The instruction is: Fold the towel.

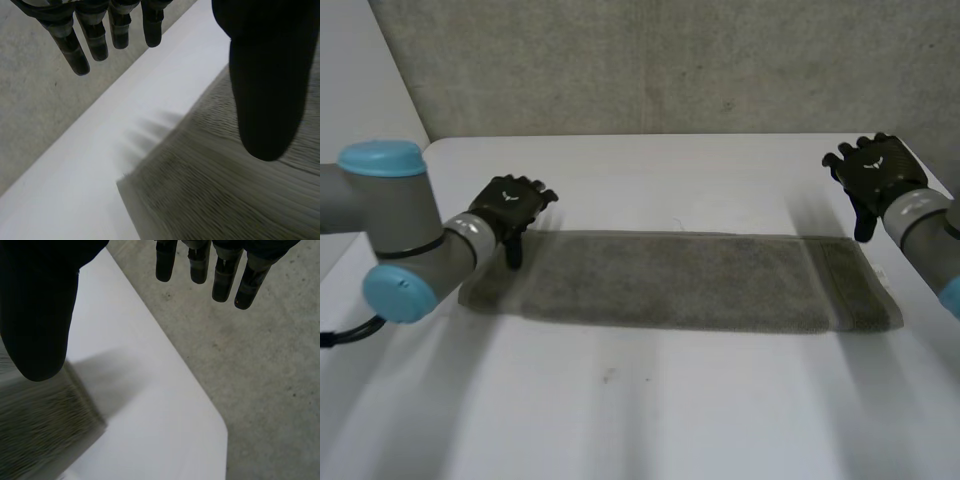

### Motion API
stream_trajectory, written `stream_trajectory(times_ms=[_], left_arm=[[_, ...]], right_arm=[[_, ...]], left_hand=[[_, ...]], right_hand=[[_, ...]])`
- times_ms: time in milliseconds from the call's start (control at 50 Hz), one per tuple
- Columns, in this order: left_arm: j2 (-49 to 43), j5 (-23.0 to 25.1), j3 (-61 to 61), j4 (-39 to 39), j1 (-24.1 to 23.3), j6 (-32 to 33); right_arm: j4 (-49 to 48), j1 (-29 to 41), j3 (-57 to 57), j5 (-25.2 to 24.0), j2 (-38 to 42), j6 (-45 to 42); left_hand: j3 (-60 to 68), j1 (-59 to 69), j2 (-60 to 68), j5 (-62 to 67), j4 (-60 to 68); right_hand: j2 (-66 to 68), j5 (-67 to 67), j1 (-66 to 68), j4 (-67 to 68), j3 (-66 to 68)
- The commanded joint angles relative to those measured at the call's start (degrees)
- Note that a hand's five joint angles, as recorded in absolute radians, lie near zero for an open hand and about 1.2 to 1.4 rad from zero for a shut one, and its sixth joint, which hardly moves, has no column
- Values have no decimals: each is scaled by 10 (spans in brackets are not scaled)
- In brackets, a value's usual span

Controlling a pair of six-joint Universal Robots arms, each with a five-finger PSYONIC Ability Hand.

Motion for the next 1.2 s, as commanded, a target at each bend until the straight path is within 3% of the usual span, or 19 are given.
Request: stream_trajectory(times_ms=[20,180,300,380,540,840,880,900,940,1200], left_arm=[[141,3,-184,34,10,-31],[242,3,-337,143,5,-63],[273,3,-379,194,6,-119],[278,2,-382,199,6,-135],[279,1,-387,200,8,-138],[279,3,-396,201,8,-138],[279,3,-396,201,9,-139],[279,3,-396,201,9,-139],[279,3,-397,201,8,-138],[292,2,-401,200,8,-139]], right_arm=[[20,-23,120,-1,-79,13],[46,-62,227,-7,-104,15],[28,-93,271,-56,-100,18],[-26,-108,285,-89,-85,20],[-81,-121,284,-96,-58,37],[-77,-124,278,-96,-39,36],[-77,-124,278,-96,-39,36],[-77,-125,277,-96,-40,36],[-77,-128,274,-90,-41,36],[-61,-262,231,-83,-71,-13]], left_hand=[[3,1,4,-17,3],[3,1,4,-17,3],[3,1,4,-17,3],[3,1,4,-17,3],[3,1,4,-17,3],[3,1,4,-17,3],[3,1,4,-17,3],[3,1,4,-17,3],[3,1,4,-17,3],[3,1,4,-17,3]], right_hand=[[1,-17,-6,-2,3],[1,-17,-6,-2,3],[141,124,135,138,143],[237,219,230,234,239],[472,455,466,469,474],[491,474,484,488,493],[545,527,538,542,547],[691,674,685,688,693],[701,683,694,698,703],[701,683,694,698,703]])
